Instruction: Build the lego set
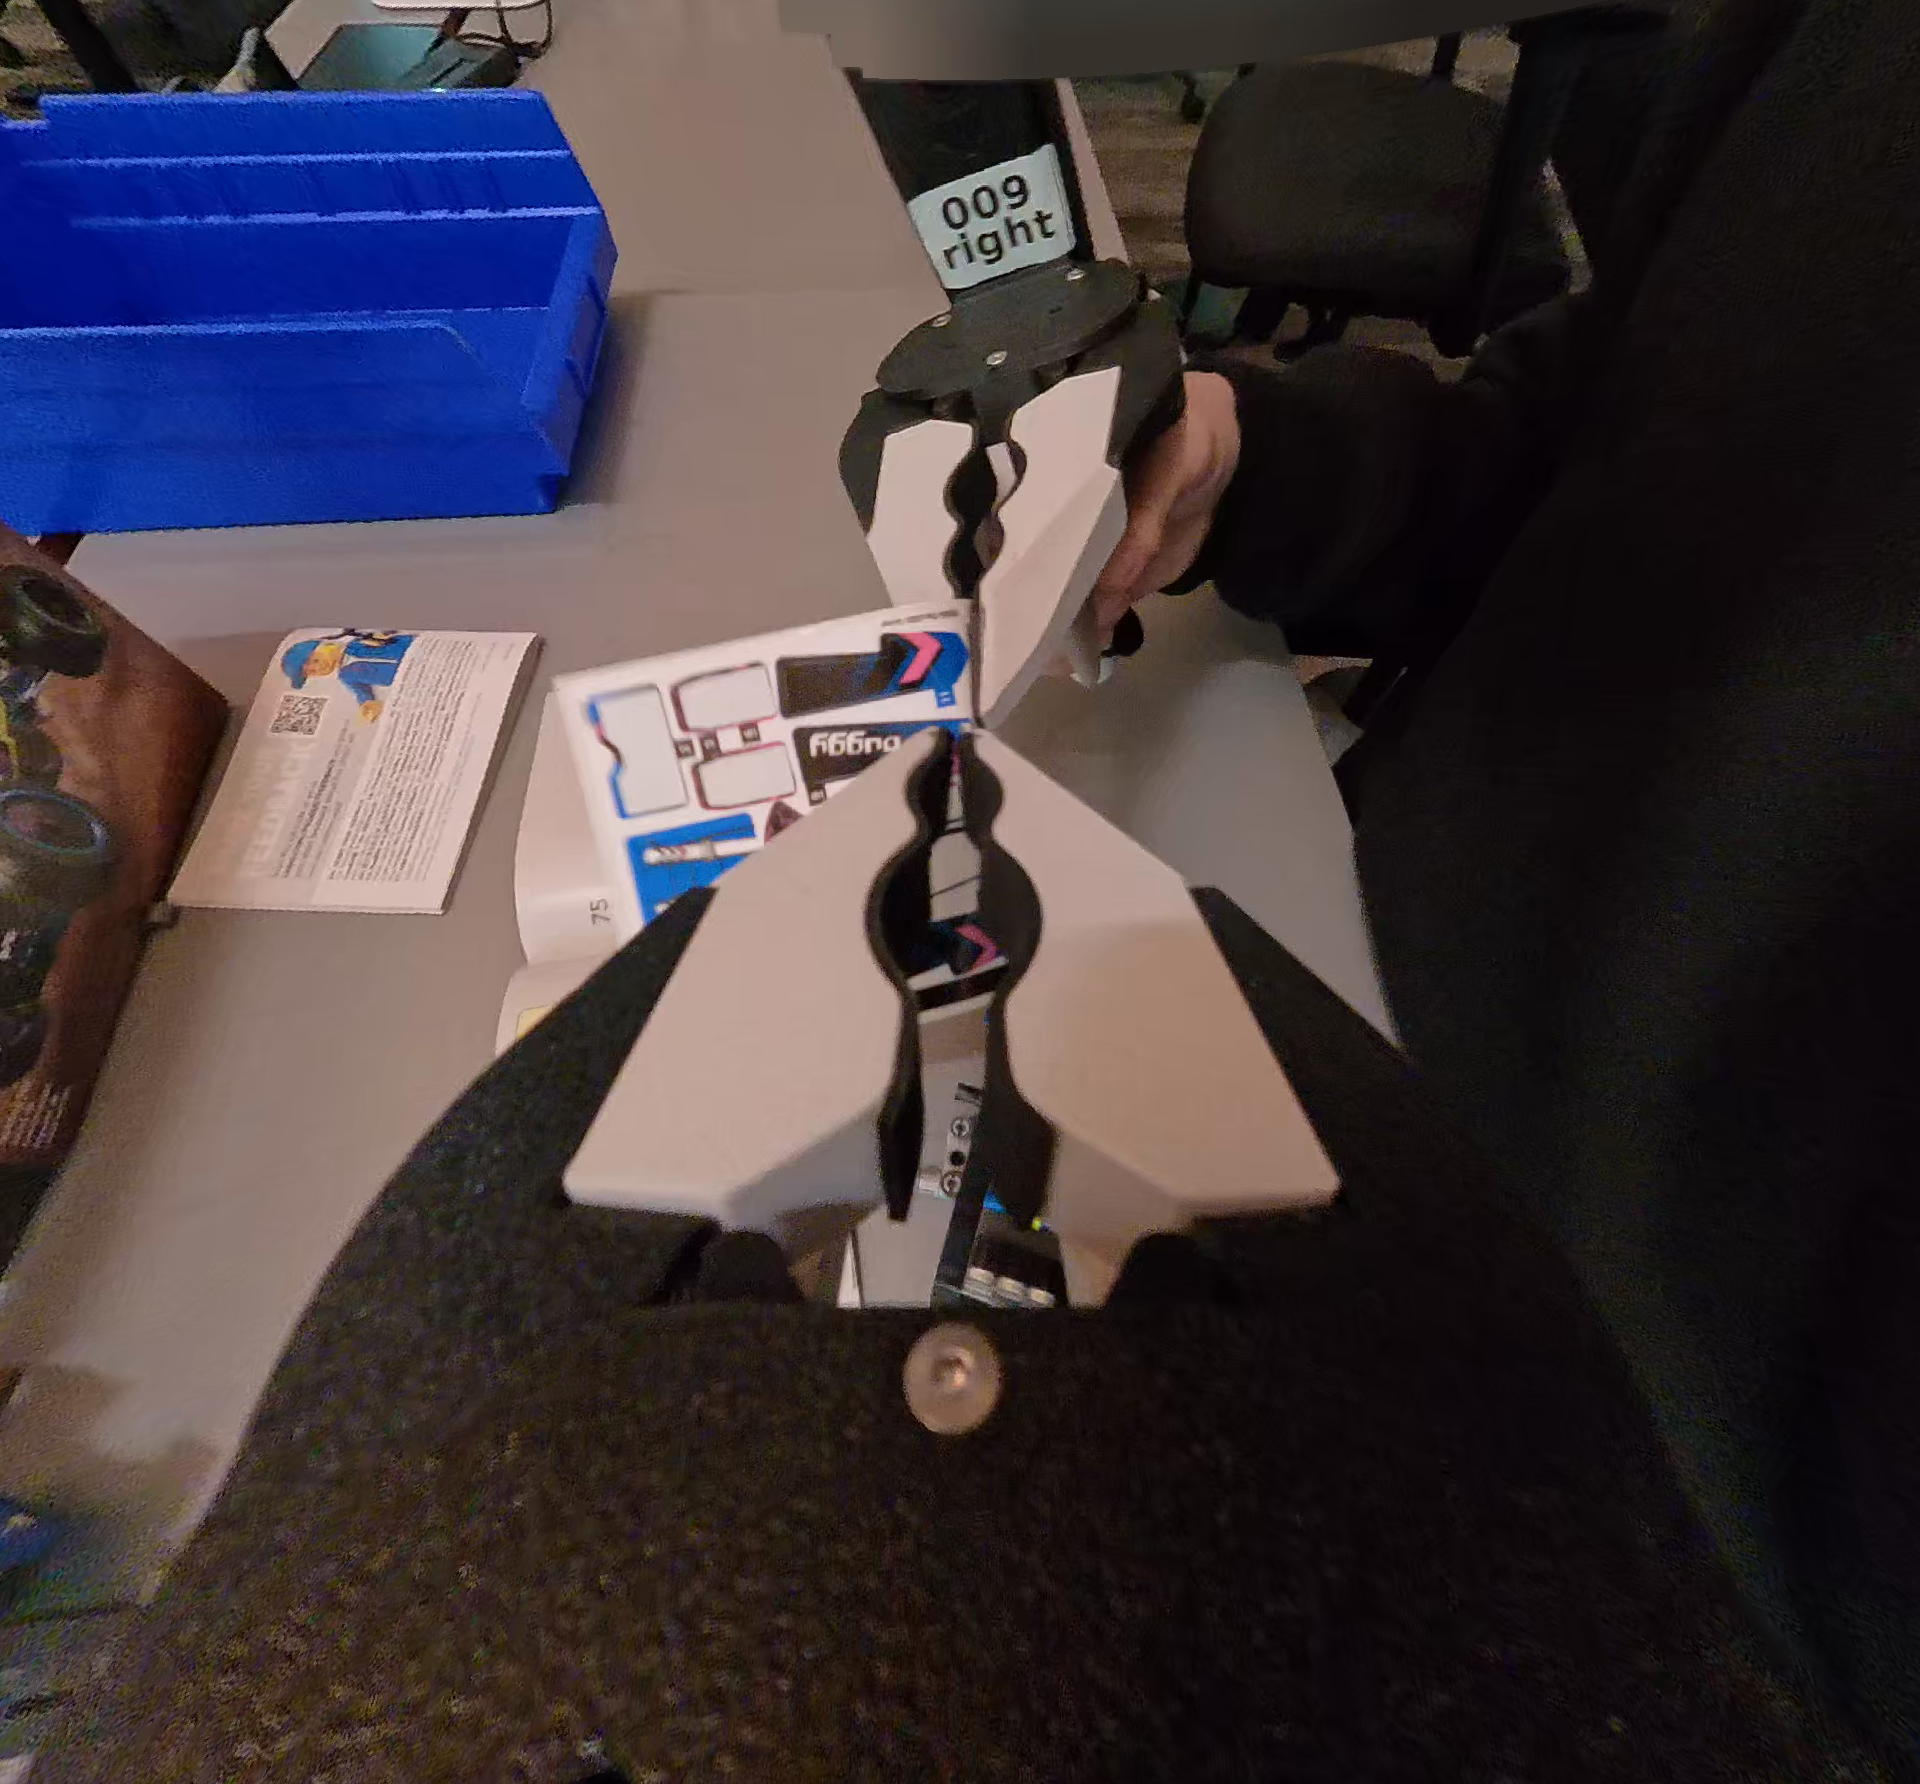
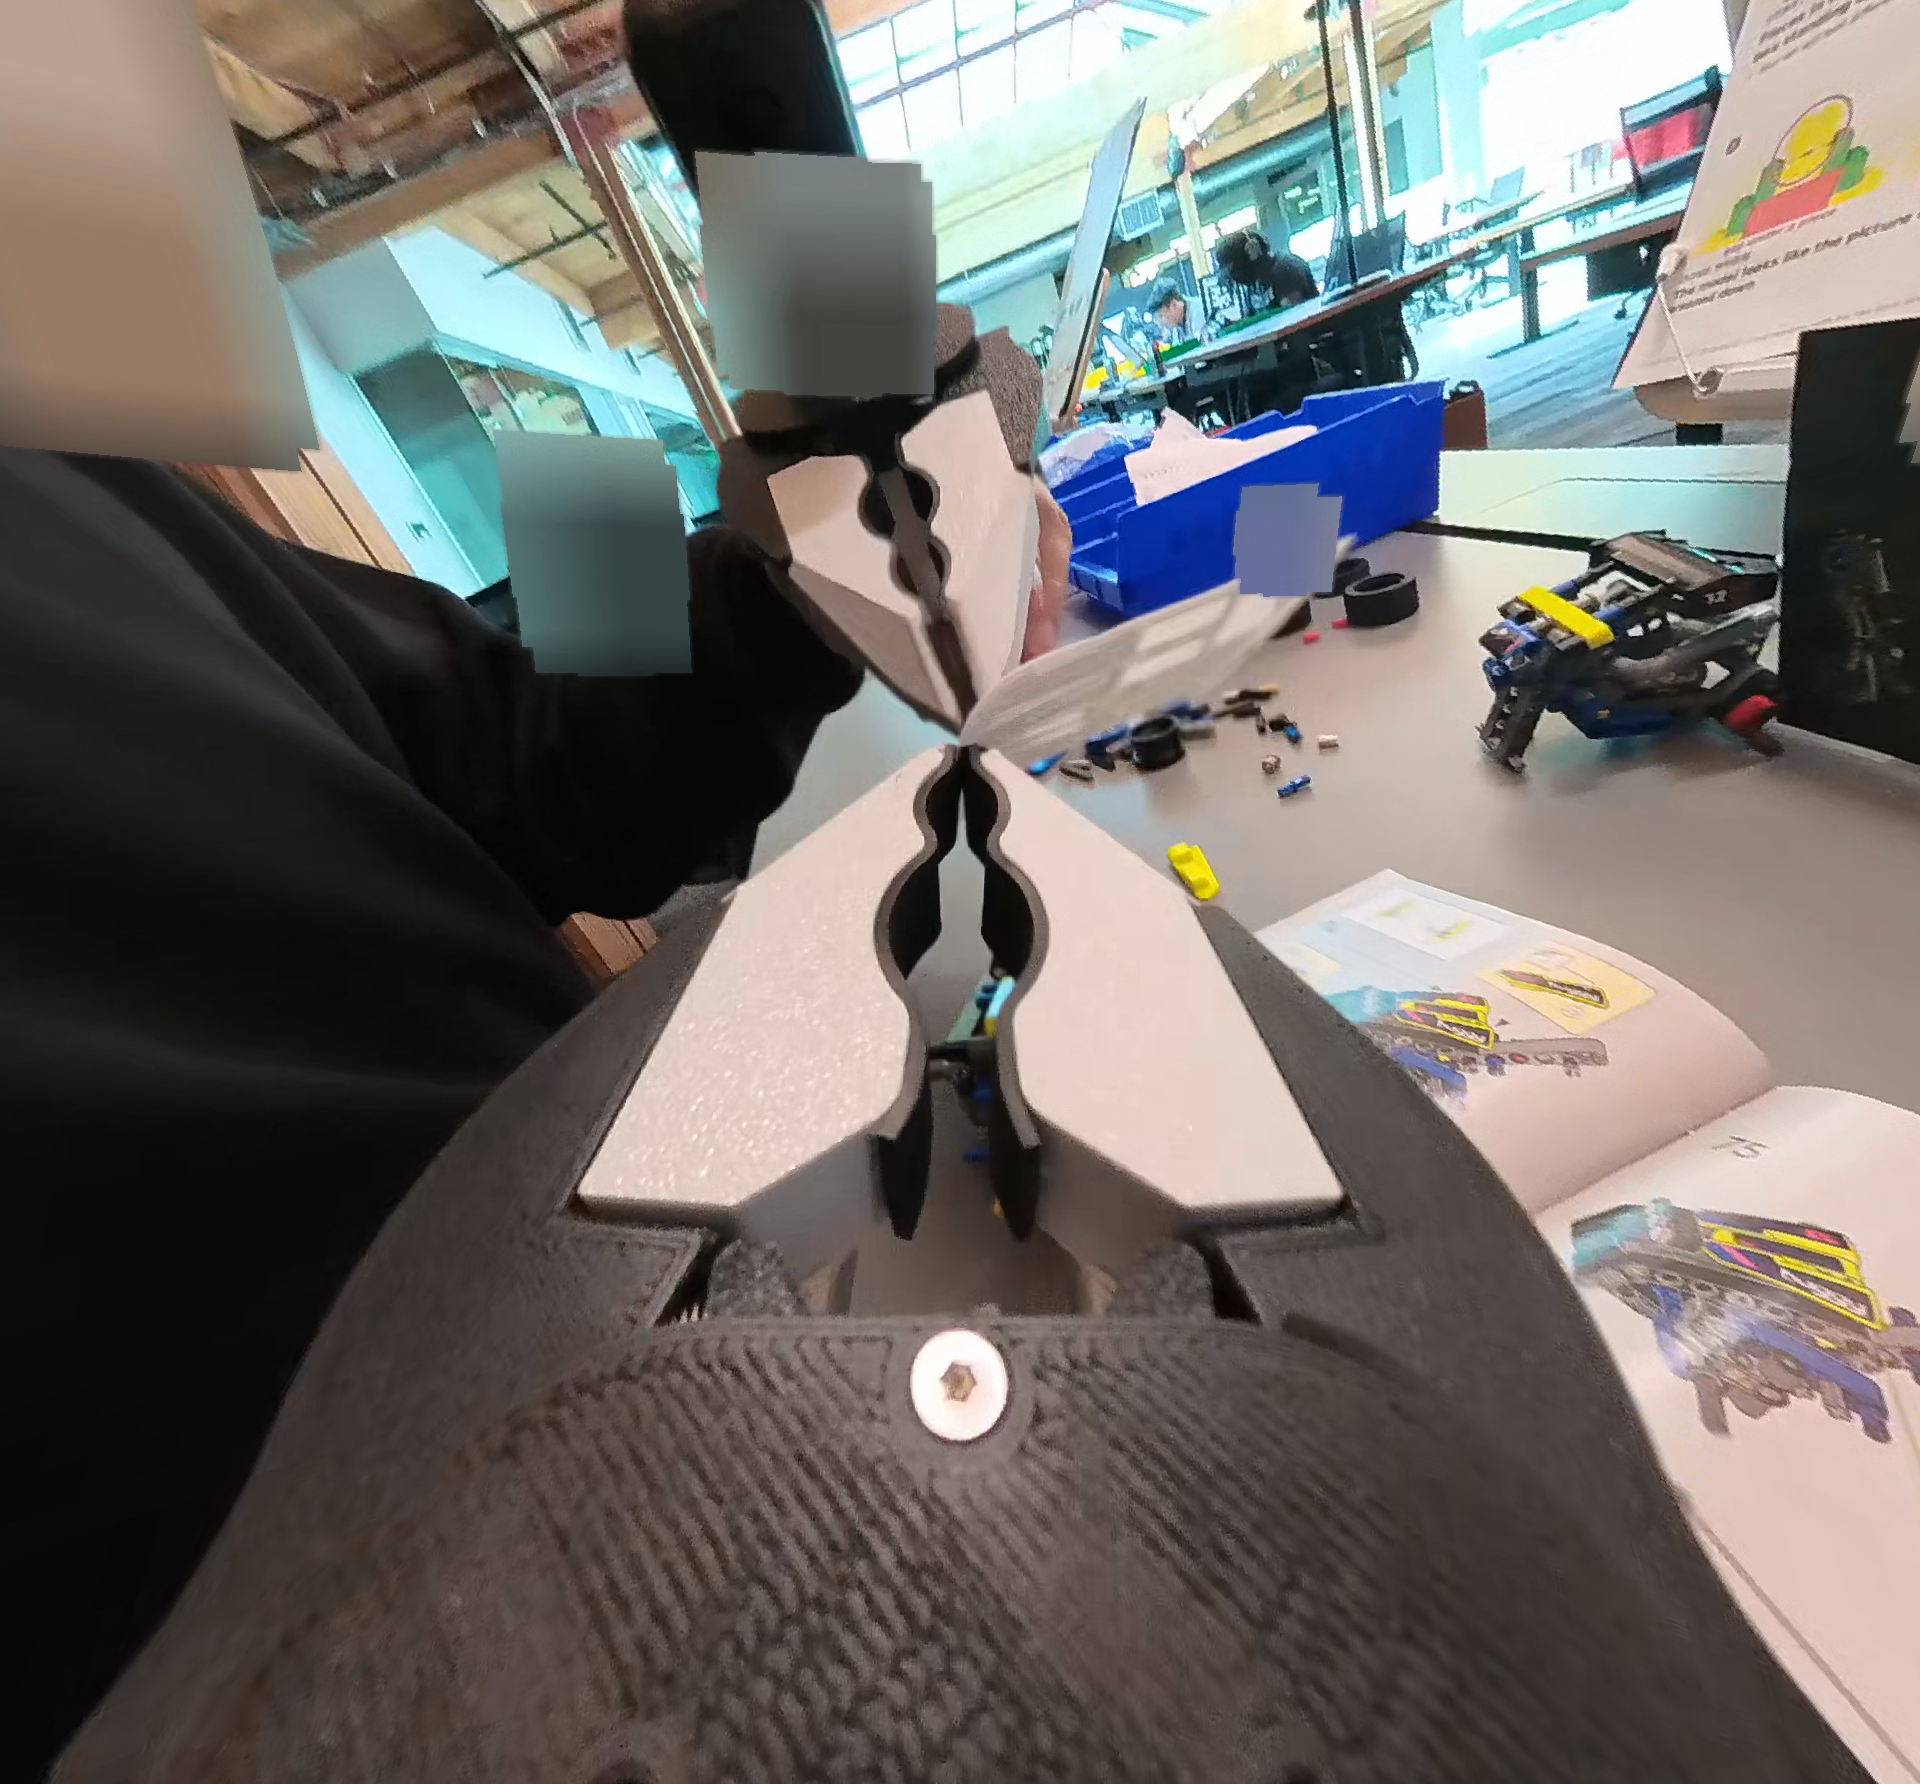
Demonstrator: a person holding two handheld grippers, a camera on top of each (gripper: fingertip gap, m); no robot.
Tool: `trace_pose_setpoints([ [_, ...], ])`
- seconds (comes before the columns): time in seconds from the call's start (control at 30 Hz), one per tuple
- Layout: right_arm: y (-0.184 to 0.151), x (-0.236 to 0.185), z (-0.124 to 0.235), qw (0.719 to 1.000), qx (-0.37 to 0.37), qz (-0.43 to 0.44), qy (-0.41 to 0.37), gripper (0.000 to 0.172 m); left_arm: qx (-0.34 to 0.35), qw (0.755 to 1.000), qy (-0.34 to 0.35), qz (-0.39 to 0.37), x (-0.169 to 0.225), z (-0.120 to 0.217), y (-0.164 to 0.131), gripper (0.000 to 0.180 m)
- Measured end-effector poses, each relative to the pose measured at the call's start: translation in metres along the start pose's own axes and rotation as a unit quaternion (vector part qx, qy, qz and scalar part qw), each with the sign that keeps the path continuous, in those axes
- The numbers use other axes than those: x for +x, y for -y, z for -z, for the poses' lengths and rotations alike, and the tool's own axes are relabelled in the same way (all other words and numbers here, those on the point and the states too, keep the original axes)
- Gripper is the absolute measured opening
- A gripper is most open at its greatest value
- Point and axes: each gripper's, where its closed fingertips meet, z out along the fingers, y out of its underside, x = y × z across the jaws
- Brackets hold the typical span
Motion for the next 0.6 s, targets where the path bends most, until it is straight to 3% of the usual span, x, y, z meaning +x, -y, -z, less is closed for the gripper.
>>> trace_pose_setpoints([
  [0.3, -0.008, 0.015, 0.008, 1.000, -0.022, -0.004, -0.016, 0.000, 0.026, 0.997, 0.078, 0.009, -0.030, 0.008, -0.001, 0.000],
  [0.47, -0.011, 0.063, 0.029, 0.996, -0.038, -0.065, -0.056, 0.000, 0.115, 0.966, 0.221, 0.071, -0.086, 0.050, 0.007, 0.000],
  [0.6, -0.013, 0.100, 0.031, 0.993, -0.071, -0.092, -0.036, 0.000, 0.111, 0.958, 0.252, 0.075, -0.091, 0.051, -0.003, 0.000],
])
